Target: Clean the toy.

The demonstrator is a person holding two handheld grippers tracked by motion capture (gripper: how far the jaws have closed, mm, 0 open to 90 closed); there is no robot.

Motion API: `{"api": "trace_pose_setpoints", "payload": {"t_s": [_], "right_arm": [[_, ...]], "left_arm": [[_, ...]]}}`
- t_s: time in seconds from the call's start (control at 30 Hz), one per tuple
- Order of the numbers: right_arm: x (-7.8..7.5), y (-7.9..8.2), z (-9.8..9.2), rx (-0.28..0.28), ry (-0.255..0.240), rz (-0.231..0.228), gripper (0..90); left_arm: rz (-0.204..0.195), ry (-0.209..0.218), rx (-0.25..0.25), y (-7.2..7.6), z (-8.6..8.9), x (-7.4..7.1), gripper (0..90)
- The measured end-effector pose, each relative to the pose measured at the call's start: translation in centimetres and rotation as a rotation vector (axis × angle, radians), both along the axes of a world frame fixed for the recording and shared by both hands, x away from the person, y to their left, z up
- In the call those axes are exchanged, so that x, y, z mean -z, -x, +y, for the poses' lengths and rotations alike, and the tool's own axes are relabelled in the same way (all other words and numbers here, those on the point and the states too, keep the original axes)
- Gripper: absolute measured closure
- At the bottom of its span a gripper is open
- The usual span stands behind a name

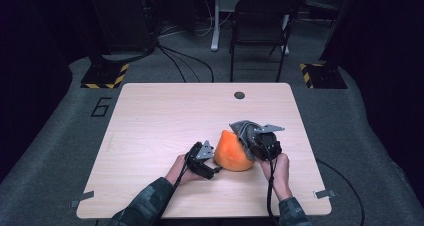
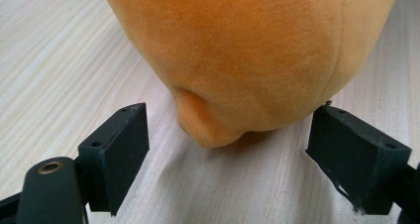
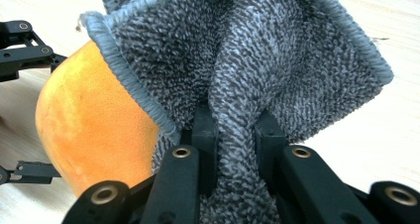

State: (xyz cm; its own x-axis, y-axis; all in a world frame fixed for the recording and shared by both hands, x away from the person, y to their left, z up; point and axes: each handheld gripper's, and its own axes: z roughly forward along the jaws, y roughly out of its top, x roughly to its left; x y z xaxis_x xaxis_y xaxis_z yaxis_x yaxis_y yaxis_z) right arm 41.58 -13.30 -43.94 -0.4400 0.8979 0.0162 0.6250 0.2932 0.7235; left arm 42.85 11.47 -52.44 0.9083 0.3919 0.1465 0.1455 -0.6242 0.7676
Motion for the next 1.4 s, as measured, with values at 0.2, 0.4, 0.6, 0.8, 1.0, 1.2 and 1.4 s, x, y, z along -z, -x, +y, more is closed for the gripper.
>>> {"api": "trace_pose_setpoints", "payload": {"t_s": [0.2,0.4,0.6,0.8,1.0,1.2,1.4], "right_arm": [[0.0,0.0,0.0,0.003,-0.002,0.003,76.8],[0.1,0.0,0.0,0.004,-0.002,0.001,76.8],[0.1,0.0,0.0,-0.001,-0.011,-0.001,76.8],[-0.8,0.3,-1.5,0.002,-0.069,-0.029,76.6],[-1.2,1.9,-7.9,0.188,-0.055,-0.025,76.5],[2.7,1.8,-11.5,0.295,-0.047,0.113,76.0],[3.1,1.3,-11.2,0.279,-0.048,0.113,75.6]], "left_arm": [[-0.025,-0.013,0.007,0.0,-0.2,0.1,15.8],[-0.059,0.005,0.051,0.5,-0.3,0.1,37.2],[-0.082,0.002,0.026,0.8,-0.7,0.2,59.5],[-0.077,0.008,0.014,0.7,-0.7,0.1,67.3],[-0.078,0.008,0.009,0.8,-0.7,0.2,67.7],[-0.087,0.003,0.001,0.8,-0.8,0.2,69.4],[-0.120,-0.010,-0.006,1.2,-1.0,0.3,74.2]]}}
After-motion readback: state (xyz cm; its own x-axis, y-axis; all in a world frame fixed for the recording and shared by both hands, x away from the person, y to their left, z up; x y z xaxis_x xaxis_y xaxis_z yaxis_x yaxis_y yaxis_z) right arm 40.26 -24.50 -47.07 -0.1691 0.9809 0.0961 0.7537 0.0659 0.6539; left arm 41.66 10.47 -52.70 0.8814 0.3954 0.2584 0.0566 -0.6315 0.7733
